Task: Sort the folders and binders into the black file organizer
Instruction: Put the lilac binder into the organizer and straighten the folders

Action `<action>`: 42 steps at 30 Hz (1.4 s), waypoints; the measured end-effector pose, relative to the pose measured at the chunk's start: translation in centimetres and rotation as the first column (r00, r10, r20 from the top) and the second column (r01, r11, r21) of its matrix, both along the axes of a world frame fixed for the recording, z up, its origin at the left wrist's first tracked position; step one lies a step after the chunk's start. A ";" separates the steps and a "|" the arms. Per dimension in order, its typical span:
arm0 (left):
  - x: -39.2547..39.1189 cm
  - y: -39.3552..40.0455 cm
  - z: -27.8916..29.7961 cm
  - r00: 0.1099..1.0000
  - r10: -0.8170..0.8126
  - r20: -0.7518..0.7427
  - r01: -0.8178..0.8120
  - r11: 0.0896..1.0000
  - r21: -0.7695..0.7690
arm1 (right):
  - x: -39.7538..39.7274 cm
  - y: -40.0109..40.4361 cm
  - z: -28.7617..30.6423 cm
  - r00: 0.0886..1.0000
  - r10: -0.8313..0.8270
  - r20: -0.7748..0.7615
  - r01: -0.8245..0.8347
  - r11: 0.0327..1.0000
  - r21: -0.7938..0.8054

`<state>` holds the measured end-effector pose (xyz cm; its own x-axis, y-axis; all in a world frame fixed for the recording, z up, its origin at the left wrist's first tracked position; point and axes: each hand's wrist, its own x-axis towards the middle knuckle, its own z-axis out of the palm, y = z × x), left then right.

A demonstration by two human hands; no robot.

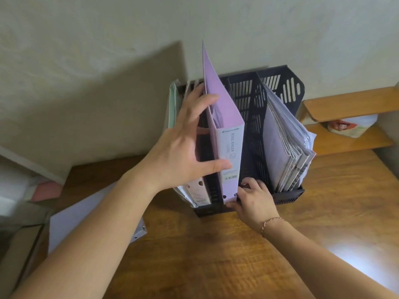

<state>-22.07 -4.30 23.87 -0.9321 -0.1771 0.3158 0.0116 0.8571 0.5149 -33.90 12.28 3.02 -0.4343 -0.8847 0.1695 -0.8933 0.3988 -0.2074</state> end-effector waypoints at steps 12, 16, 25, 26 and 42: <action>-0.1 0.0 -0.5 0.997 -0.043 -0.065 0.047 0.998 0.051 | -0.6 -1.4 0.1 0.998 -0.047 0.031 0.042 0.988 0.146; -0.2 -0.3 -0.7 0.995 -0.066 -0.078 0.071 0.995 0.064 | -0.9 -2.1 0.3 0.999 -0.049 0.013 0.045 0.975 0.218; -0.5 -1.1 -1.1 0.988 -0.119 -0.094 0.132 0.979 0.153 | -0.6 -2.7 -0.5 0.999 -0.001 -0.052 0.013 0.974 0.225; -0.6 -1.2 -1.1 0.988 -0.123 -0.095 0.137 0.978 0.158 | -0.6 -2.8 -0.6 0.998 -0.001 -0.055 0.013 0.975 0.224; -0.8 -1.3 -1.3 0.983 -0.151 -0.102 0.172 0.954 0.246 | -0.9 -2.9 -1.1 0.997 0.059 -0.056 -0.049 0.984 0.172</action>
